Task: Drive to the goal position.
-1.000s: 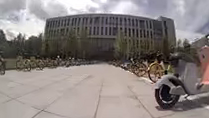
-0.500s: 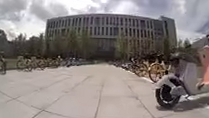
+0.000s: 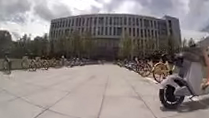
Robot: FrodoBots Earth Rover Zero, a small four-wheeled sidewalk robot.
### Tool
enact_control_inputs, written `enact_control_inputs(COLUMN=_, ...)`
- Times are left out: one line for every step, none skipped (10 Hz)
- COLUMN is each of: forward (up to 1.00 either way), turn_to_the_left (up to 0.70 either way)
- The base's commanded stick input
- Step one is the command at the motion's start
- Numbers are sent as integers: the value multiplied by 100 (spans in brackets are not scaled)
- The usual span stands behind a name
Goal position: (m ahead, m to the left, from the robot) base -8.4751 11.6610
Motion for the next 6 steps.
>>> enact_control_inputs(forward=0, turn_to_the_left=70)
enact_control_inputs(forward=0, turn_to_the_left=70)
enact_control_inputs(forward=0, turn_to_the_left=70)
enact_control_inputs(forward=0, turn_to_the_left=70)
enact_control_inputs(forward=0, turn_to_the_left=70)
enact_control_inputs(forward=0, turn_to_the_left=70)
